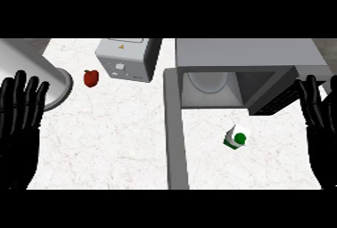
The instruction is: Pick up the milk, place it into the microwave and close the microwave
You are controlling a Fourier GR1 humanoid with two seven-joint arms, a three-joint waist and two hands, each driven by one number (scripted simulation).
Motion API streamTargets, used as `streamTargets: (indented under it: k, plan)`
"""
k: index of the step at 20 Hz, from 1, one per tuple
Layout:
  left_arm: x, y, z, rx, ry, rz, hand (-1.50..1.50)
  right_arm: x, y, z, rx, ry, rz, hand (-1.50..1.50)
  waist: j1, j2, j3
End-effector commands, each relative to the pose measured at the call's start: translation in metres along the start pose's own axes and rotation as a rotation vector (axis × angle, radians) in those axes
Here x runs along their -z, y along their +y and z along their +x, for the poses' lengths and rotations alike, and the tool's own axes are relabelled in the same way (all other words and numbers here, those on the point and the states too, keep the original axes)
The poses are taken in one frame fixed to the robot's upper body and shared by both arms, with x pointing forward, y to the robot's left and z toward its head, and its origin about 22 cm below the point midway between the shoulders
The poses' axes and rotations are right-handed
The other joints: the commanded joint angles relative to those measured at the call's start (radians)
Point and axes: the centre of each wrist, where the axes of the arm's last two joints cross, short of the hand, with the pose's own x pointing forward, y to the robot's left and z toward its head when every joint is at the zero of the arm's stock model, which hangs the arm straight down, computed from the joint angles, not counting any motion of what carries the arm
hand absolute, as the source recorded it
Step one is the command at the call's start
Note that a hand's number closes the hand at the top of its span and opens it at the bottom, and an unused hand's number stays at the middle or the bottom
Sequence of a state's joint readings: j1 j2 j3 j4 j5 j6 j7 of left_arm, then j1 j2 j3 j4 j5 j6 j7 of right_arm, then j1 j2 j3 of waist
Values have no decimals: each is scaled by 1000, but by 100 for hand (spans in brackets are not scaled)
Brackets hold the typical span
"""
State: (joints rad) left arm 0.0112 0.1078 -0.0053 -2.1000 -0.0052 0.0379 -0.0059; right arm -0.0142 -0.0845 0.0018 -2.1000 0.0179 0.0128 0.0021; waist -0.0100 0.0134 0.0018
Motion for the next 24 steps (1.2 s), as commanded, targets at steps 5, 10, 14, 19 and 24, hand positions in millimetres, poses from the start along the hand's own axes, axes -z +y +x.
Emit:
streamTargets:
  k: [5,10,14,19,24]
  plan:
    - [22,20,-11,-7,-4,-85,-150,23,22,-20,-34,27,4,-150,11,-13,-2]
    - [-7,21,-10,-108,137,4,-150,16,34,-30,137,120,-90,-150,16,-15,-2]
    - [-24,20,-4,-85,117,-7,-150,14,52,-27,105,119,-71,-150,15,-15,-2]
    - [-24,33,15,-86,111,-9,-150,22,29,-43,80,168,-101,-150,14,-14,-2]
    - [-33,26,17,-90,129,-9,-150,3,29,-77,56,217,-89,-150,13,-14,-2]
